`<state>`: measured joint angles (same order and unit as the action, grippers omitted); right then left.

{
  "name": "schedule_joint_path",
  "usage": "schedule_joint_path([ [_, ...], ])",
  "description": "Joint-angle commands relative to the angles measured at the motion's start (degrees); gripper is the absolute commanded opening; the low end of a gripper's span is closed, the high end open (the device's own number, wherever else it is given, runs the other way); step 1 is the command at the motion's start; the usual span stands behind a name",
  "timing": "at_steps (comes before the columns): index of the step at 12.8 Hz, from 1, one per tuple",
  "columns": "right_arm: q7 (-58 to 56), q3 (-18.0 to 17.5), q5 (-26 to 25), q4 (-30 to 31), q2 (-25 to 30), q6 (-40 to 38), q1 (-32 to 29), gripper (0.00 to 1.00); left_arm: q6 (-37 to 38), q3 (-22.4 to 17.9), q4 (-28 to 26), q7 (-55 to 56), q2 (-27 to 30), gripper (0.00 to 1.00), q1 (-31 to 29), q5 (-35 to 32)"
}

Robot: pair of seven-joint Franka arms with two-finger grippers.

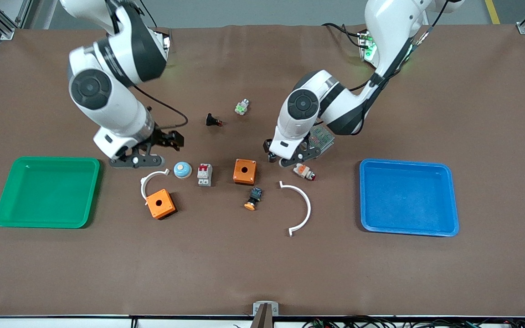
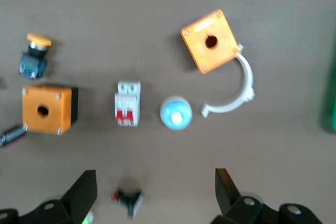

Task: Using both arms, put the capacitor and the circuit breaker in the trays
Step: 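Lower the left gripper over the capacitor while the right gripper reaches the breaker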

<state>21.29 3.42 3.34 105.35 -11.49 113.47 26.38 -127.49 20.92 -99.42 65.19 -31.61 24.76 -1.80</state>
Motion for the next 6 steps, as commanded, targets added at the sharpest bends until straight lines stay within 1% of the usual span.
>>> schedule_joint_path([
  [1,2.8,0.4,1.0,5.9,-3.2,11.9,2.1,0.99,-4.2,-0.5,1.2,3.5,-4.1,0.81,2.0,-1.3],
  [3,6.3,0.4,1.0,5.8,-6.6,15.5,4.1,0.99,-6.6,-0.6,1.2,3.7,-5.6,0.76,2.2,-1.3],
  [6,8.4,0.4,1.0,5.7,-11.0,20.6,6.1,0.99,-6.9,-0.7,1.4,3.8,-6.8,0.71,2.9,-1.2],
])
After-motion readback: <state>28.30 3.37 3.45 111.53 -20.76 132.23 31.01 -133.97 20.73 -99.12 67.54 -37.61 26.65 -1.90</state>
